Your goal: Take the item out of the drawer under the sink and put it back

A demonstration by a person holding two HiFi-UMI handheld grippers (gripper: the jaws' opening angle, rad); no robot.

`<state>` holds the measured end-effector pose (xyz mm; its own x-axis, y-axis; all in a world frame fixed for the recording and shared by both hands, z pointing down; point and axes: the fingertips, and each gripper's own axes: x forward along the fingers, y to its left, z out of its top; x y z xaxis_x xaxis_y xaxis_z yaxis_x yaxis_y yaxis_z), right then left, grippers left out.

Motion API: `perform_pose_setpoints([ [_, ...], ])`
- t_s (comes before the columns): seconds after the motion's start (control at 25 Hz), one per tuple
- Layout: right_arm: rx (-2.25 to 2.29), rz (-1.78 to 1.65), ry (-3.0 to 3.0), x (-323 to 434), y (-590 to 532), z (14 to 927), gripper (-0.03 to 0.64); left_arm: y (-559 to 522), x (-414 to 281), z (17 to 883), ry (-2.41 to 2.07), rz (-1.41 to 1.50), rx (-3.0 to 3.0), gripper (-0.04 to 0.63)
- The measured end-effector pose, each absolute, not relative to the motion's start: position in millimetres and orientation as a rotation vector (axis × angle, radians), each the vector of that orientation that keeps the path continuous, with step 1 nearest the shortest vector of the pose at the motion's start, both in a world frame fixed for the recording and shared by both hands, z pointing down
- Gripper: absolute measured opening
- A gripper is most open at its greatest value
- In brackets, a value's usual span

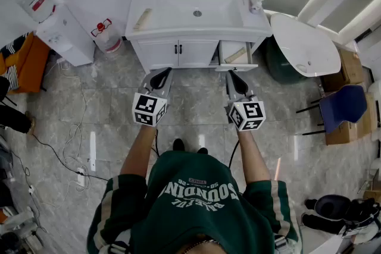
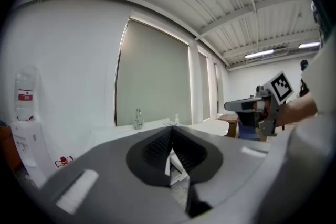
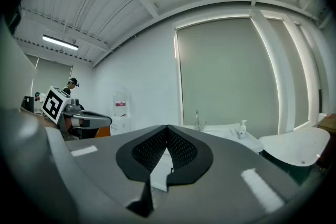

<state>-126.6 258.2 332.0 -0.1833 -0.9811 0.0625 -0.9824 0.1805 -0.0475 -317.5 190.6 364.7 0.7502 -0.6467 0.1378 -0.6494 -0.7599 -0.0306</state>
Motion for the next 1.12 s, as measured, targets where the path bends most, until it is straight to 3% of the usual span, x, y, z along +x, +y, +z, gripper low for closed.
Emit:
perform_pose_setpoints([
  [1.12,2.050,0.298,-2.320,-146.6,214.0,371.3,0.002,137.9,-325.5,397.9,-0.919,0.268,2.931,0.051],
])
